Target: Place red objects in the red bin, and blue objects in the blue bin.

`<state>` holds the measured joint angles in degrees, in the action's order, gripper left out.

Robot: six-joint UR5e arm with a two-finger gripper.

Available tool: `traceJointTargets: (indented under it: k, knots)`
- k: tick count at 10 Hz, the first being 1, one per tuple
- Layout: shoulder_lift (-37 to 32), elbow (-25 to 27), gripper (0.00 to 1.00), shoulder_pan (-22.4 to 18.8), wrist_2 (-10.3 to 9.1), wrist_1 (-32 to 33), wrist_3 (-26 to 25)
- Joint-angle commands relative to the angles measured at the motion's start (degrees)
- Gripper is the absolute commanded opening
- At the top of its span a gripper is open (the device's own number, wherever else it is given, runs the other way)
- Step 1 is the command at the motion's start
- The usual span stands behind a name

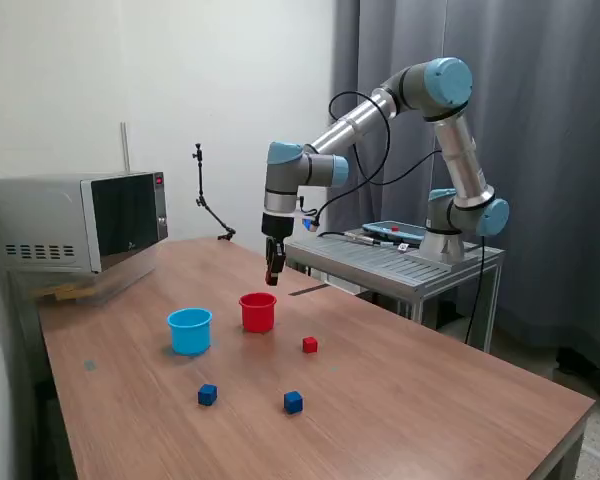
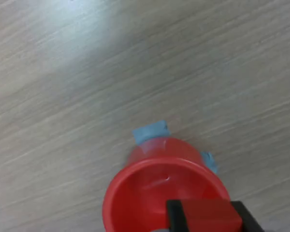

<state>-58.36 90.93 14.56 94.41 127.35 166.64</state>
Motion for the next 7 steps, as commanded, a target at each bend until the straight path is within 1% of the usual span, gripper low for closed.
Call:
traceJointTargets:
  k: [1, 4, 7]
  knots:
    - [0.96, -0.57, 0.0, 0.21, 0.07, 0.0, 0.01]
    - [2.02, -2.33, 0.0, 0.56, 0.16, 0.0, 0.01]
    - [2.02, -2.33, 0.0, 0.74, 0.25, 0.0, 0.01]
